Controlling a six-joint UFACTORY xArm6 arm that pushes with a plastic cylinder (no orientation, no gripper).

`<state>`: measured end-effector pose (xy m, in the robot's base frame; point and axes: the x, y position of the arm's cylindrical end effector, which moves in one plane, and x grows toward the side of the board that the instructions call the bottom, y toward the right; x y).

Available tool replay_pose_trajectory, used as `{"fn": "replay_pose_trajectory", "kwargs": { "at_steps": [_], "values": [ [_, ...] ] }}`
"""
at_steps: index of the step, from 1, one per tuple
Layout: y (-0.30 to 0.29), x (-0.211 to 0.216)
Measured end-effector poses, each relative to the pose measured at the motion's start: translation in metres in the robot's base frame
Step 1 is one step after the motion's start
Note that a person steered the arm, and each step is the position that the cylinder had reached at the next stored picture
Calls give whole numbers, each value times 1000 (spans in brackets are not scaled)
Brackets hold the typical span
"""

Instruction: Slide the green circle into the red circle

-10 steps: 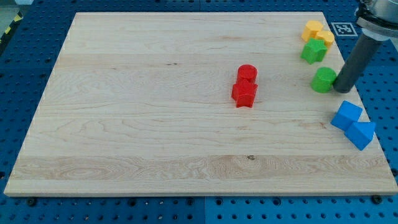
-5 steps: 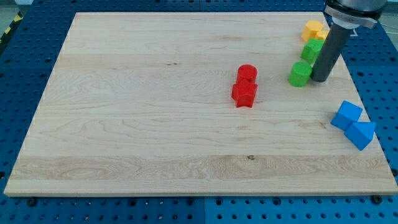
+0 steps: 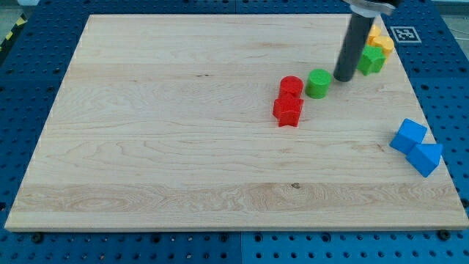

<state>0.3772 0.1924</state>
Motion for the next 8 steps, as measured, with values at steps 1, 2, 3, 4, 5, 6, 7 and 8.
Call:
{"fn": "replay_pose_trajectory", "kwargs": {
  "at_steps": [1,2,3,4,5,6,7,8],
  "values": [
    [0,42],
    [-28,43],
    [-40,28],
    [-40,26],
    [-19,19],
    [-33,13],
    [-62,12],
    [-62,8]
  ]
}}
